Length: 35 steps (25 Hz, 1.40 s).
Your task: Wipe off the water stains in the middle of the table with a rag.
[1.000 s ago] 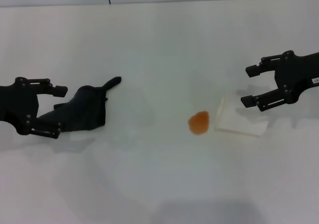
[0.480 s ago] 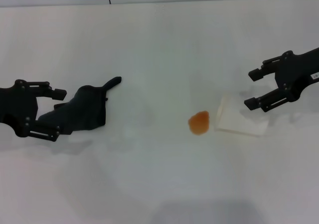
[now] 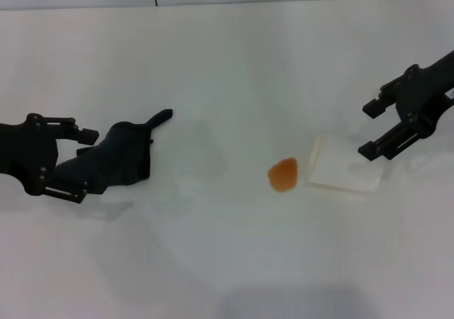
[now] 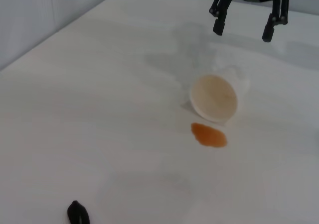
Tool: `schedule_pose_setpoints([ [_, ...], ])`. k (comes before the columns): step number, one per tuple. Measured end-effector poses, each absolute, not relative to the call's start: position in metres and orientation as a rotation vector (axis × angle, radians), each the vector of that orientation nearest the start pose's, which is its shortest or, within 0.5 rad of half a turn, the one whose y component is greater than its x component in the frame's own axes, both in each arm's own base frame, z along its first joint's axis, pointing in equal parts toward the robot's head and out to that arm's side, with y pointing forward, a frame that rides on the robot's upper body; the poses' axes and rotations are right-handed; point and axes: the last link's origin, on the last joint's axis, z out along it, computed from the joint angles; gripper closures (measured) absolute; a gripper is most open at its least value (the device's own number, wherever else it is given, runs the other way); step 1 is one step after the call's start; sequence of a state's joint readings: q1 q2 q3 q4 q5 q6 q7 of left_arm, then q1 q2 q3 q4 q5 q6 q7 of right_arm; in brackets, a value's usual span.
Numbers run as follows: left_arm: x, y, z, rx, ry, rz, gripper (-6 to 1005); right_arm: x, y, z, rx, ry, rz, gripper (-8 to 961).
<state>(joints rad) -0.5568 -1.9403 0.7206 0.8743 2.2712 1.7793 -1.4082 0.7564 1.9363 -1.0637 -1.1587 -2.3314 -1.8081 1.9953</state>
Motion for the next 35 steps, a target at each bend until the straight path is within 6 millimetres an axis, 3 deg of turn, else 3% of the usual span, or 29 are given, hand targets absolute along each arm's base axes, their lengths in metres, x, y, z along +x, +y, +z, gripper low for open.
schedule_pose_setpoints([
  [18,-0.270,0.334,0.065,-2.973,-0.367,-0.177,106,0.145,0.383,0.007,-2.932,0.420,-0.725,112],
  [35,-0.265,0.338,0.062,-2.973,-0.349,-0.183,106,0.160,0.386,-0.019,-2.896,0.414,-0.885,111],
])
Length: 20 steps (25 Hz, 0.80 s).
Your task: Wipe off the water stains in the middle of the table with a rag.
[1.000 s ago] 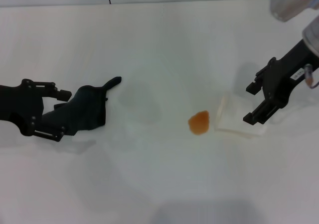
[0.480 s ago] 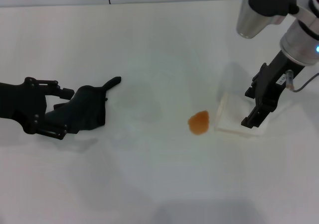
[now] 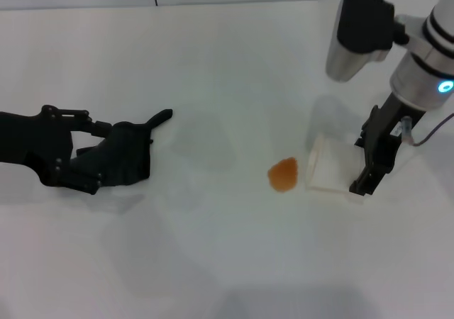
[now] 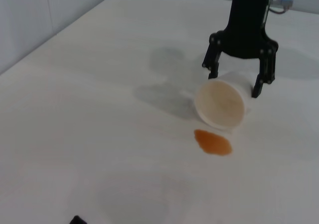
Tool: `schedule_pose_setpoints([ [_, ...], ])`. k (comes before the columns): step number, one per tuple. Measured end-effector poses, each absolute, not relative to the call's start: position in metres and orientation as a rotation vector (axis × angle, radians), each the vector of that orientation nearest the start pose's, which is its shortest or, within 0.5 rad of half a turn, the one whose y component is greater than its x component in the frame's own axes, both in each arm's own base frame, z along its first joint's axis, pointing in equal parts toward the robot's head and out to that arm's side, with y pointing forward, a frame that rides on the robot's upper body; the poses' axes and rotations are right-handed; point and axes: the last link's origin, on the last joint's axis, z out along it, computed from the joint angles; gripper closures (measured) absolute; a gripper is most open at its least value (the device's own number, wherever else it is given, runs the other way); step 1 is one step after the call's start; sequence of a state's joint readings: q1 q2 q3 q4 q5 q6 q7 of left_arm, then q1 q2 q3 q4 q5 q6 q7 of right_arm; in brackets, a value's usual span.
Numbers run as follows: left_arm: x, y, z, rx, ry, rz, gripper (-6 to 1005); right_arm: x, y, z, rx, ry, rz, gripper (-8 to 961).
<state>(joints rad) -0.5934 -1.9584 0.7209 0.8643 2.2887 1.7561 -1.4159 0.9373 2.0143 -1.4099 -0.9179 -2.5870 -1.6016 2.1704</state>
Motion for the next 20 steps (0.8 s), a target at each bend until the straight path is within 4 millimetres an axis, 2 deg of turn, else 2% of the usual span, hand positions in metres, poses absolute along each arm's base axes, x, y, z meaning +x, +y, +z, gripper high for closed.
schedule_pose_setpoints([
  [12,-0.262,0.337,0.055,-2.982,-0.365,-0.200,107,0.169,0.381,-0.033,-2.895,0.352,-0.924,112],
  [20,-0.264,0.334,0.053,-2.982,-0.389,-0.207,107,0.173,0.379,-0.038,-2.905,0.330,-0.885,114],
])
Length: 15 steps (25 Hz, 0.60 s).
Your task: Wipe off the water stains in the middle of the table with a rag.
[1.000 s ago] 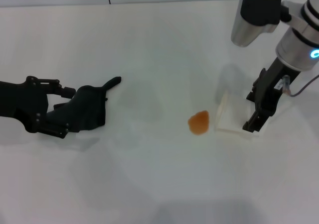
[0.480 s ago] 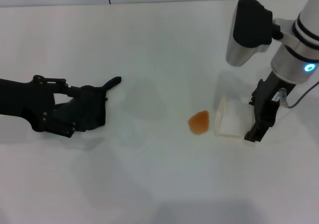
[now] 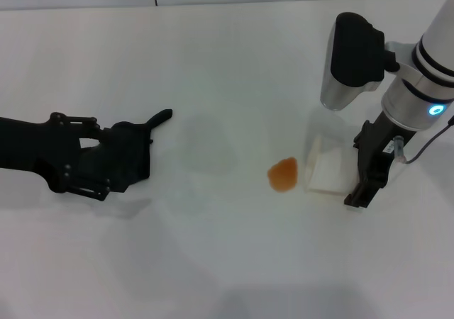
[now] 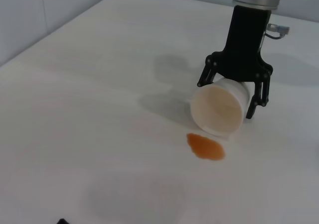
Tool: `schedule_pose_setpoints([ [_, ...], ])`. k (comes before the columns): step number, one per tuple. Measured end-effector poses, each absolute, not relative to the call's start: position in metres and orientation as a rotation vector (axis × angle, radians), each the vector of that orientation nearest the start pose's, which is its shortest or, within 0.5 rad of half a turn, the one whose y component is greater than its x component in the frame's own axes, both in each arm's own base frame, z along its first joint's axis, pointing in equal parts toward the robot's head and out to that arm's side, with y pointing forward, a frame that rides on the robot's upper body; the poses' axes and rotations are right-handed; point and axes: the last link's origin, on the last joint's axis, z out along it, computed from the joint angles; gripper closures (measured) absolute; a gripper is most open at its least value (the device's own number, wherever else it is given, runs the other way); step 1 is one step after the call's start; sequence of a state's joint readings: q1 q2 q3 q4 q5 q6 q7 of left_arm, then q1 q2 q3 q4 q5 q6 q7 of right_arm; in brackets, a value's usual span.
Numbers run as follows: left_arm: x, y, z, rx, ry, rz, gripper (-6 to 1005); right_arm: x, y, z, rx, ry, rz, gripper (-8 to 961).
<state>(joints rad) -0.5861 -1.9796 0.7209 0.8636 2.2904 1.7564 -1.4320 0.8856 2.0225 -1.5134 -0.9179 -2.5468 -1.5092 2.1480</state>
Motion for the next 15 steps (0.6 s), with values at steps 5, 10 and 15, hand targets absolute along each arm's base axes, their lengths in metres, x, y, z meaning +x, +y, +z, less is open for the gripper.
schedule_pose_setpoints([
  [5,-0.2652,0.3323,0.0513,-2.983,-0.400,-0.211,107,0.1687,0.3784,-0.0379,-2.931,0.314,-0.823,122],
  [10,-0.2661,0.3316,0.0512,-2.982,-0.404,-0.211,107,0.1687,0.3792,-0.0373,-2.928,0.304,-0.795,129],
  [15,-0.2663,0.3316,0.0513,-2.981,-0.405,-0.211,107,0.1694,0.3787,-0.0361,-2.926,0.288,-0.791,137],
])
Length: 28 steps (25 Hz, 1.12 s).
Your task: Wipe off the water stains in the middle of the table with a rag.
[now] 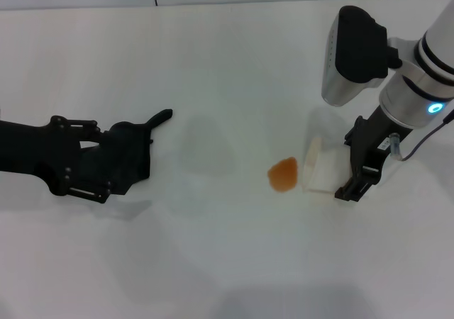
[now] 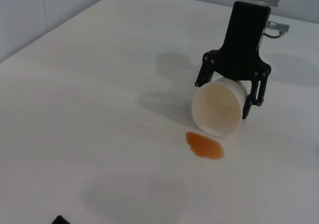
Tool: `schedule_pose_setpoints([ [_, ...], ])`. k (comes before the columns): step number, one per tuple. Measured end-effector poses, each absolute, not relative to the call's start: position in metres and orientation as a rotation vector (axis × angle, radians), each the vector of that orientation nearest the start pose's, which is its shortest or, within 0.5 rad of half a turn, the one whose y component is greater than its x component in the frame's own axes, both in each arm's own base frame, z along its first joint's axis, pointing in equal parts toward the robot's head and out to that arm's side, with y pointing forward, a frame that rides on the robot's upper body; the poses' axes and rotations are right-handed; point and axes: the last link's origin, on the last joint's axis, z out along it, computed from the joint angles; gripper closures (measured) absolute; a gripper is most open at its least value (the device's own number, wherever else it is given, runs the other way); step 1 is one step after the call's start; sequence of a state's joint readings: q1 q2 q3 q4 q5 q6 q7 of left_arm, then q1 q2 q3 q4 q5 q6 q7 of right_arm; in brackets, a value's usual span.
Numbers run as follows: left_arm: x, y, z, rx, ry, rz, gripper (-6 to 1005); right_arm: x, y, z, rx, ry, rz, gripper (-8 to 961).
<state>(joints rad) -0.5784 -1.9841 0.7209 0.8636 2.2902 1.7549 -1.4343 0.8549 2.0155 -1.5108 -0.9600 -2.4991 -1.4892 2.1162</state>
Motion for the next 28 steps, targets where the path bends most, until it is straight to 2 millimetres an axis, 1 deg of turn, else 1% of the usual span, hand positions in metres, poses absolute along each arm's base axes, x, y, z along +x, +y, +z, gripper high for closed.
schedule_pose_setpoints([
  [4,-0.265,0.333,0.052,-2.981,-0.397,-0.210,107,0.170,0.378,-0.035,-2.931,0.287,-0.798,143],
  [8,-0.264,0.334,0.052,-2.981,-0.389,-0.208,107,0.170,0.379,-0.035,-2.929,0.286,-0.788,210],
  [10,-0.265,0.334,0.053,-2.980,-0.388,-0.205,107,0.169,0.380,-0.030,-2.926,0.298,-0.745,243],
  [12,-0.265,0.334,0.054,-2.979,-0.388,-0.203,107,0.170,0.380,-0.022,-2.928,0.318,-0.676,275],
  [14,-0.265,0.335,0.055,-2.978,-0.389,-0.201,107,0.173,0.378,-0.010,-2.939,0.346,-0.563,300],
  [15,-0.265,0.335,0.055,-2.978,-0.390,-0.201,107,0.177,0.376,0.000,-2.949,0.366,-0.452,308],
  [17,-0.265,0.335,0.055,-2.977,-0.390,-0.201,107,0.184,0.373,0.010,-2.952,0.383,-0.316,325],
  [18,-0.265,0.335,0.055,-2.977,-0.390,-0.200,107,0.189,0.371,0.015,-2.949,0.384,-0.218,334],
  [19,-0.265,0.335,0.055,-2.977,-0.389,-0.200,107,0.199,0.367,0.021,-2.938,0.398,-0.114,338],
  [21,-0.265,0.336,0.056,-2.975,-0.386,-0.198,107,0.213,0.361,0.027,-2.906,0.387,0.085,347],
  [24,-0.264,0.337,0.058,-2.971,-0.383,-0.193,107,0.234,0.348,0.028,-2.823,0.352,0.365,361],
  [25,-0.265,0.337,0.059,-2.969,-0.385,-0.191,107,0.241,0.344,0.027,-2.796,0.337,0.431,365],
  [26,-0.265,0.337,0.060,-2.968,-0.387,-0.191,107,0.248,0.339,0.023,-2.749,0.327,0.526,370],
  [28,-0.265,0.337,0.060,-2.969,-0.388,-0.189,107,0.261,0.333,0.014,-2.683,0.336,0.633,379],
])
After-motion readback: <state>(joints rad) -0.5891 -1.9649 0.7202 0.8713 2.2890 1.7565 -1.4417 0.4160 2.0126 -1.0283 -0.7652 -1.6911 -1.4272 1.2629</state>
